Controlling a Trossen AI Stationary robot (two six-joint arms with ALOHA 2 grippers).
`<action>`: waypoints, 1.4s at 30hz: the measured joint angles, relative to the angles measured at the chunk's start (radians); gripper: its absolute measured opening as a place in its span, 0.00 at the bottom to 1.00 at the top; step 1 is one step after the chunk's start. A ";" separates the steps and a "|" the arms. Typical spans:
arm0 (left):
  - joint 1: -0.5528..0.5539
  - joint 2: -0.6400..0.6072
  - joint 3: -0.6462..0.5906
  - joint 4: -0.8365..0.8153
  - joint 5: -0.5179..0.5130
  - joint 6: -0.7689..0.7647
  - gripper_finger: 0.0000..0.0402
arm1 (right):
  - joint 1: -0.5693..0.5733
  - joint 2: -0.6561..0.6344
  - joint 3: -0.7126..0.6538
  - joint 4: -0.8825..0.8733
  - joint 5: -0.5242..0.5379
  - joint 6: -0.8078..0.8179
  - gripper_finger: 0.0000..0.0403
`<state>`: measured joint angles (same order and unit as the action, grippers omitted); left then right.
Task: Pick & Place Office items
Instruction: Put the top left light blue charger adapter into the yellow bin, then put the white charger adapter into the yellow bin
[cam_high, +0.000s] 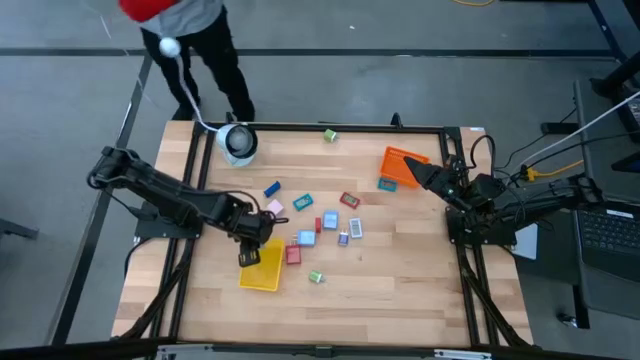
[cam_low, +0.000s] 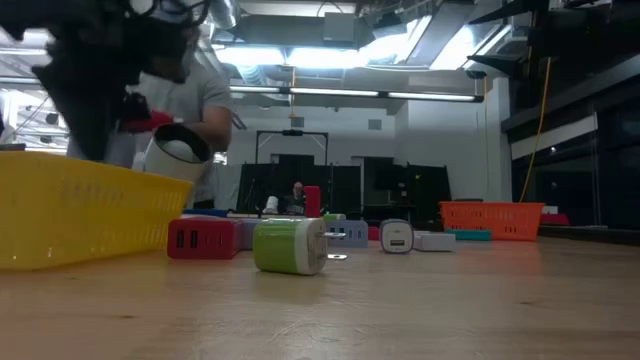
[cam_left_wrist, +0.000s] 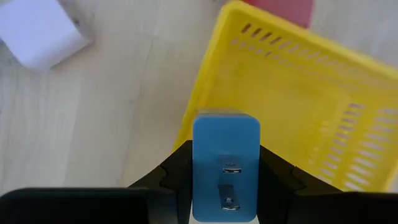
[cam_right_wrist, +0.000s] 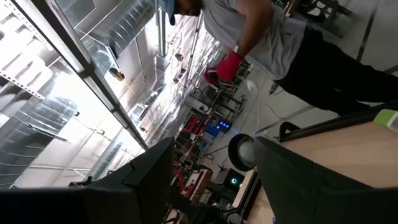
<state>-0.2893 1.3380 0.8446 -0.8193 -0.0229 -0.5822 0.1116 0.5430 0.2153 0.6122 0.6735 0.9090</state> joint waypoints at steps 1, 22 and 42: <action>-0.005 0.000 -0.017 0.015 -0.012 -0.007 0.28 | 0.000 0.000 0.000 0.000 0.000 0.000 0.56; -0.018 0.050 -0.103 0.170 -0.044 -0.007 0.37 | 0.000 0.000 0.000 0.001 0.000 0.033 0.56; 0.016 0.008 0.093 0.046 -0.058 0.060 0.52 | 0.000 0.000 0.000 0.001 0.018 0.040 0.56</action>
<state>-0.2738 1.3464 0.9377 -0.7729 -0.0807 -0.5218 0.1119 0.5434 0.2153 0.6133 0.6915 0.9491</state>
